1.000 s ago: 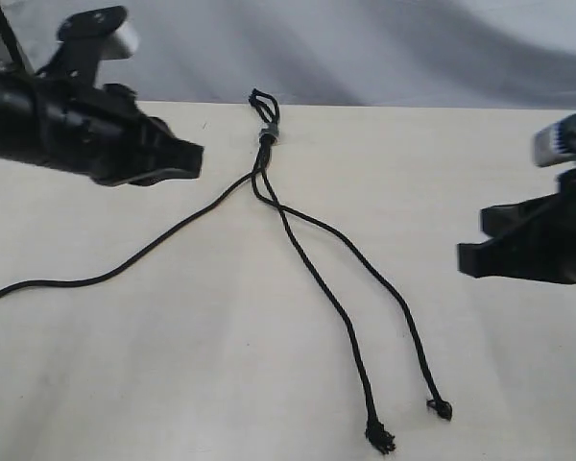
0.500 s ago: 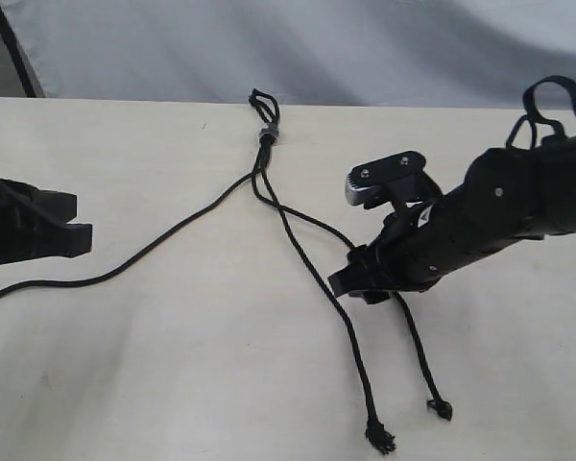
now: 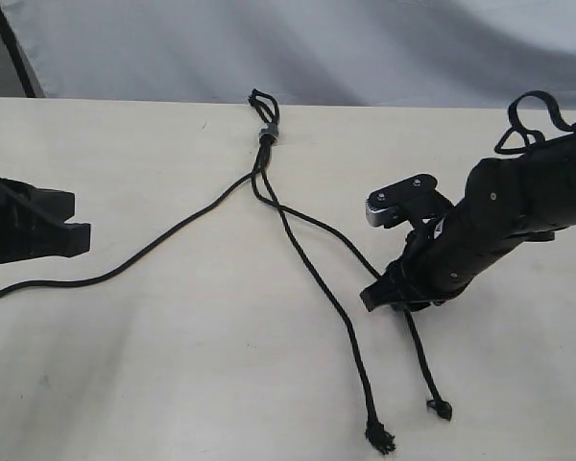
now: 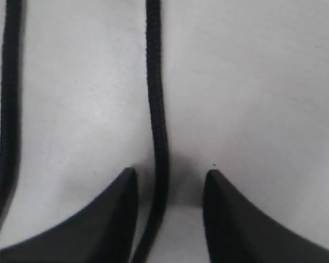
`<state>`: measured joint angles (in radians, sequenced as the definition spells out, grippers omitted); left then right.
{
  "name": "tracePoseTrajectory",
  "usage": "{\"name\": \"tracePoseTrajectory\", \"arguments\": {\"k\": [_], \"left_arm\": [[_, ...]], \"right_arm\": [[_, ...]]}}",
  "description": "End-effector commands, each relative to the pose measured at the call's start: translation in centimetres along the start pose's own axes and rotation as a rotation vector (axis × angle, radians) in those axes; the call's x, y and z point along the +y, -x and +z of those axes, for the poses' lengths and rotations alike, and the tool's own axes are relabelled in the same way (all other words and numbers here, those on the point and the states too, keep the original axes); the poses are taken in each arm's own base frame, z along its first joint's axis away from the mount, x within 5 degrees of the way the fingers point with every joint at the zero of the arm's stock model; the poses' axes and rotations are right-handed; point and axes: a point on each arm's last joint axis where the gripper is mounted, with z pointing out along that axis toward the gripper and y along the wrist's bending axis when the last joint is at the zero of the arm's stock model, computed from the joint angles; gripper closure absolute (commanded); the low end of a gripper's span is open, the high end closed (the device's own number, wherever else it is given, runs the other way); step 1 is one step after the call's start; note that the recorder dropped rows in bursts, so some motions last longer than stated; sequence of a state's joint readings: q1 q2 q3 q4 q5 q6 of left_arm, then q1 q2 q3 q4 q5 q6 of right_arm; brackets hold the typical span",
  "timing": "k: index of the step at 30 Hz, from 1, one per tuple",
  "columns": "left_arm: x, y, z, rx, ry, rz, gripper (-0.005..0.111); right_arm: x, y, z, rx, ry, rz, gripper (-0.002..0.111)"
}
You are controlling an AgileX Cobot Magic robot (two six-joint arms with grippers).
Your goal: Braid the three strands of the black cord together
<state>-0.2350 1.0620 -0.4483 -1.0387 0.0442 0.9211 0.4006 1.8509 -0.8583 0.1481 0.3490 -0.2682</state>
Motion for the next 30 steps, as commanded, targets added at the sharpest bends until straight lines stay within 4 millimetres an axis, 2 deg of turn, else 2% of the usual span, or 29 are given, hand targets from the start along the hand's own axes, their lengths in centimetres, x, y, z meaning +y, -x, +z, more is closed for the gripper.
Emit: {"name": "tracePoseTrajectory", "arguments": {"k": [1,2,5,8,13,14,17,23,25,26,28,30], "left_arm": [[0.1,0.1,-0.1,-0.013,0.012,-0.017,0.106],[0.1,0.1,-0.1,-0.013,0.012,-0.017,0.106],[0.1,0.1,-0.1,-0.013,0.012,-0.017,0.106],[0.1,0.1,-0.1,-0.012,0.010,-0.017,0.106],[0.1,0.1,-0.1,-0.012,0.010,-0.017,0.106],[0.1,0.1,-0.1,-0.012,0.010,-0.017,0.106],[0.1,0.1,-0.1,-0.012,0.010,-0.017,0.106],[0.1,0.1,-0.1,-0.012,0.010,-0.017,0.106],[0.1,0.1,-0.1,-0.012,0.010,-0.017,0.106],[0.1,0.1,-0.1,-0.012,0.010,-0.017,0.106],[-0.1,-0.1,-0.1,0.005,-0.012,-0.017,0.106],[-0.4,-0.4,-0.2,0.034,-0.051,-0.017,0.106]], "right_arm": [[-0.9,-0.1,-0.8,0.007,-0.033,-0.066,0.105],[-1.2,0.1,-1.3,-0.011,-0.047,-0.069,0.108],[-2.8,1.2,-3.2,-0.076,-0.099,-0.071,0.109],[-5.5,2.2,-5.1,-0.146,-0.148,-0.003,0.109],[-9.5,1.8,-6.2,-0.174,-0.203,0.107,0.109],[-10.3,1.5,-5.9,-0.175,-0.206,0.145,0.109],[-10.9,1.4,-4.7,-0.171,-0.211,0.157,0.109],[-11.0,0.4,-0.7,-0.069,-0.175,0.170,0.108],[-11.1,0.2,0.0,-0.060,-0.171,0.181,0.108],[-11.1,0.2,0.2,-0.061,-0.170,0.200,0.105],[-11.1,0.2,0.2,-0.072,-0.171,0.241,0.075],[-11.1,0.4,-0.3,-0.070,-0.169,0.265,0.054]]}}
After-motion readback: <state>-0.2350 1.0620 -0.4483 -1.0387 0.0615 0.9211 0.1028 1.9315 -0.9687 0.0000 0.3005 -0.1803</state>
